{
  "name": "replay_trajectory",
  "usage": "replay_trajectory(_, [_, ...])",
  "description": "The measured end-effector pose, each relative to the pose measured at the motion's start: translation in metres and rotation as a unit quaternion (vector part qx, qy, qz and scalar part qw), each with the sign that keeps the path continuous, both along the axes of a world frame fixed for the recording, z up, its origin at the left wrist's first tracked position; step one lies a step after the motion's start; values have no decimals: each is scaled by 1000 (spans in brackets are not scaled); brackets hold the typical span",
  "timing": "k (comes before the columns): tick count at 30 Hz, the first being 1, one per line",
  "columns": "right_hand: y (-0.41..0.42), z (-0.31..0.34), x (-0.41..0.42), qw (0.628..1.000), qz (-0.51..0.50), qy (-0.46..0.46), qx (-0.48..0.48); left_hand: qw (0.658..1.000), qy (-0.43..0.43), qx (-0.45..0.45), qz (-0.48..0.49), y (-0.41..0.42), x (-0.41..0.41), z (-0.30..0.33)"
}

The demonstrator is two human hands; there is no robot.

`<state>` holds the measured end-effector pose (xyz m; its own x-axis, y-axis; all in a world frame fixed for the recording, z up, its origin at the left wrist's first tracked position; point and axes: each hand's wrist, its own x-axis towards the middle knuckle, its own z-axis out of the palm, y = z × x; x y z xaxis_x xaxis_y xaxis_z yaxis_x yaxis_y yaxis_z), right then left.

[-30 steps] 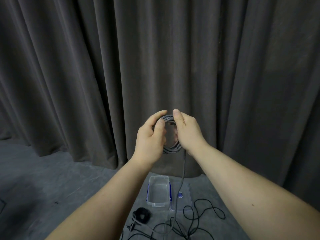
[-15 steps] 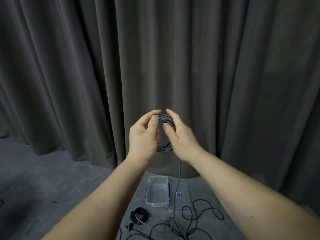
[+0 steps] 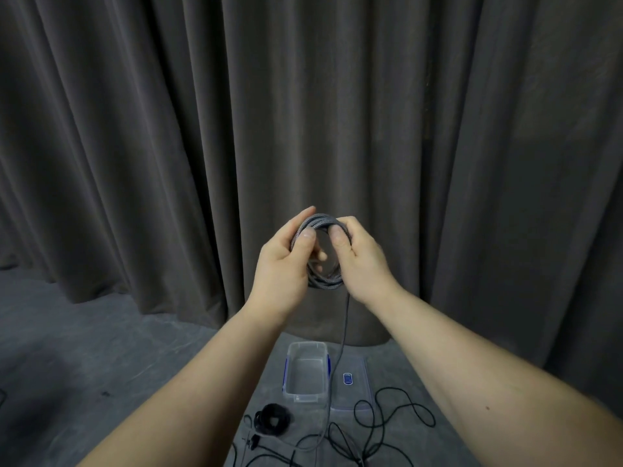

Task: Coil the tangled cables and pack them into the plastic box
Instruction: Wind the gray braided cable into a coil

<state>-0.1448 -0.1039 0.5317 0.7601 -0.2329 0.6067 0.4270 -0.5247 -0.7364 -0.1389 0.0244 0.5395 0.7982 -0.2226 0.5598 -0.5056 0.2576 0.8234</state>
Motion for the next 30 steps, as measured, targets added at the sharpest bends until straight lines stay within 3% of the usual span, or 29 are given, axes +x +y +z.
replay_trajectory(6, [1, 1, 0, 1000, 4, -17, -8, 997, 27, -70, -13, -5, 1, 14])
replay_trajectory(13, [-1, 10, 1, 999, 33, 5, 24, 996, 39, -70, -32, -5, 1, 13])
replay_trajectory(18, [-6, 6, -3, 962, 145, 165, 161, 988, 31, -118, 93, 7, 26, 19])
replay_trajectory(21, [-26, -11, -7, 964, 79, 232, 107, 971, 57, -175, 151, 24, 42, 31])
replay_trajectory(23, [-37, -20, -5, 974, 2, 209, 86, 967, 54, -163, 189, 33, 49, 33])
replay_trajectory(24, [-42, -21, -3, 981, -43, 183, 46, 967, 48, -150, 203, 35, 51, 32])
replay_trajectory(26, [-43, -16, -3, 967, -109, 161, -164, 968, 29, -116, 219, 35, 50, 28])
replay_trajectory(28, [-28, 0, -10, 894, -99, 178, -398, 970, 3, -70, 233, 33, 50, 25])
replay_trajectory(30, [-7, 23, -20, 841, -30, 179, -509, 972, -25, -7, 234, 33, 52, 19])
